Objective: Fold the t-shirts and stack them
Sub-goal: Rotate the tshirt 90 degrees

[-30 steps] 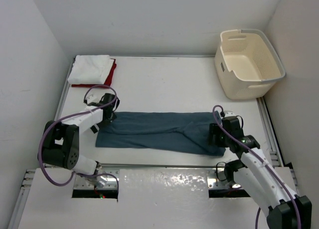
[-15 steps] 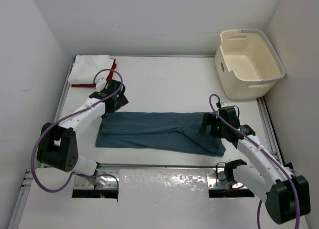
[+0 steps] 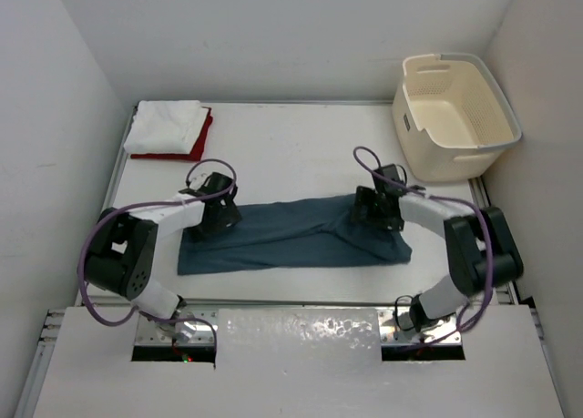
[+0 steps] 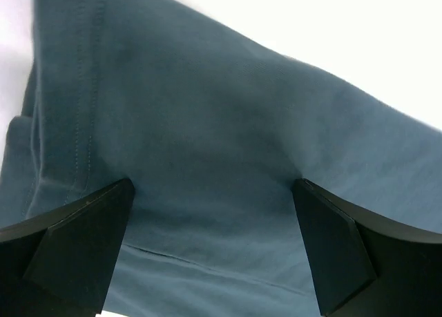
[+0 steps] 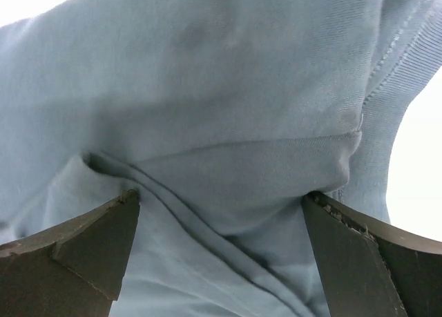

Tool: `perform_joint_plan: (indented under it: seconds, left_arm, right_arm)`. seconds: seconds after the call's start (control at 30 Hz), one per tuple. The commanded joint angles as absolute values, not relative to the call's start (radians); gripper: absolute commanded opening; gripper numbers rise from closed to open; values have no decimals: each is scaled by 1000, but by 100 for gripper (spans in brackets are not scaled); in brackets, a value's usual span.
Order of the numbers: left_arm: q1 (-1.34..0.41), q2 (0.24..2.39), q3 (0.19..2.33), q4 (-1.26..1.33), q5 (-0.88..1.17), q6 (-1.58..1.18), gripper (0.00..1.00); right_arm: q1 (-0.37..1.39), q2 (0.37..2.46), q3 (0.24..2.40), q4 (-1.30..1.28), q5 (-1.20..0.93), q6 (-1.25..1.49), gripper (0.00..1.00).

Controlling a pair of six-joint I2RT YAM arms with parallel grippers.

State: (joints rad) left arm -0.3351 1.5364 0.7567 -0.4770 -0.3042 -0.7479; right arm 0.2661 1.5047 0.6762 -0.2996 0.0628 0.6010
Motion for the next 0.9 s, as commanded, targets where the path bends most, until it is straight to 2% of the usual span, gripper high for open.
perform_joint_plan:
  seconds: [0.0, 0.13, 0.2, 0.23, 0.27, 0.3, 0.43, 0.6, 0.7, 0.87]
  left_arm:
    - [-385, 1557, 695, -570, -204, -853, 100]
    - [-462, 1528, 735, -661, -143, -946, 100]
    - [-480, 1511, 776, -701, -89, -977, 100]
    - [-489, 1508, 793, -721, -68, -976, 100]
    - [-495, 1508, 808, -747, -67, -980, 100]
    - [-506, 1509, 837, -796, -71, -977, 100]
    - [-602, 1503, 830, -908, -86, -1041, 100]
    - [-779, 1502, 788, -798, -58, -1158, 100]
    - [-903, 1587, 799, -672, -63, -1177, 100]
    - [-937, 1712, 897, -549, -95, -1158, 100]
  right_arm:
    - [268, 1685, 811, -221, 104, 559, 99]
    - [268, 1929, 1135, -207, 45, 511, 99]
    - [268, 2109, 1279, -196, 5, 488, 99]
    - [270, 2171, 1431, -187, -15, 474, 99]
    - [273, 2297, 1513, -211, -102, 479, 99]
    - [278, 2353, 1663, -225, -132, 482, 99]
    - [339, 2555, 1943, -288, -172, 462, 99]
    - [387, 2700, 2121, -215, -158, 549, 99]
    - [393, 2788, 2221, -186, -187, 635, 99]
    - [411, 2829, 2319, -155, -167, 632, 99]
